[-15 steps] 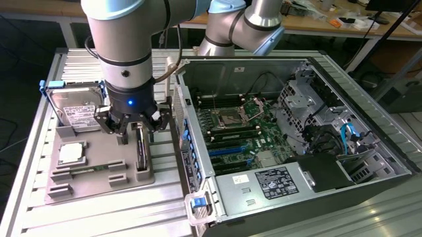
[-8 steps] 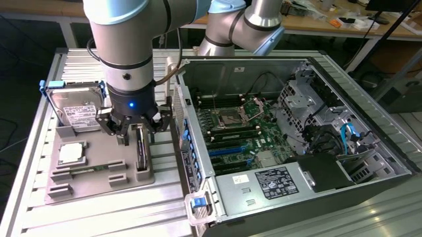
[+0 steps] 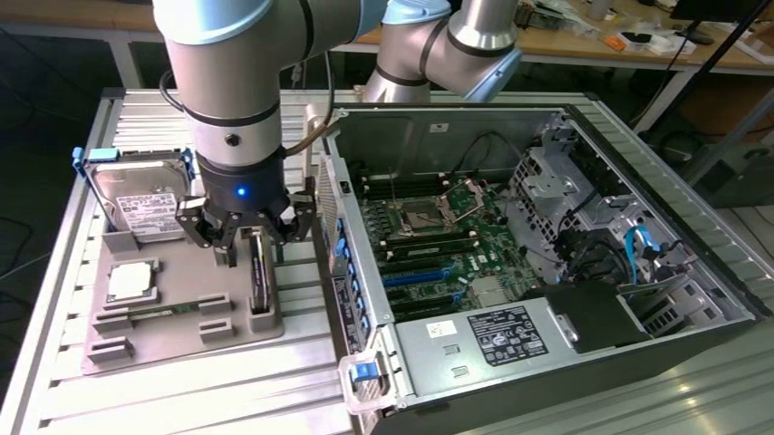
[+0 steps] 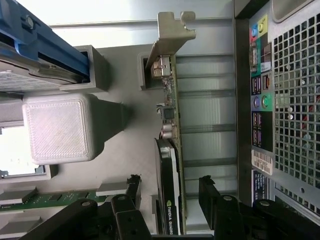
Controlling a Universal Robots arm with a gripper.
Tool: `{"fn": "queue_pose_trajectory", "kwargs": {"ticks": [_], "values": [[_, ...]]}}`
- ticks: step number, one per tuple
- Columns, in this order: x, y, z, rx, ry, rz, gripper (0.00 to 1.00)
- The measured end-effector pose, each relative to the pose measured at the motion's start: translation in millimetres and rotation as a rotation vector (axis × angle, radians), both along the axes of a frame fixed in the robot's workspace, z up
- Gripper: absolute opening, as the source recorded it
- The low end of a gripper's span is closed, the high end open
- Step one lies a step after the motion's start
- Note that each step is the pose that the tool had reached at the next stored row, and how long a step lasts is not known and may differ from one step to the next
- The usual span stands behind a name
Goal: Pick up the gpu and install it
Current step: 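Pick up the gpu and move the gpu toward the slot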
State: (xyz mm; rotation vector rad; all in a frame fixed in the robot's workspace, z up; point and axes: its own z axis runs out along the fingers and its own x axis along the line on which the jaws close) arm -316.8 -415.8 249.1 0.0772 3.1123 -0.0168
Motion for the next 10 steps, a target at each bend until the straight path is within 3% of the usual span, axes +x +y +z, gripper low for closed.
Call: {"fn": "queue_pose_trajectory", "kwargs": {"ticks": [10], "values": [[0.1,7.3,-2.4,0.0000,0.0000,0.000,0.59]]}}
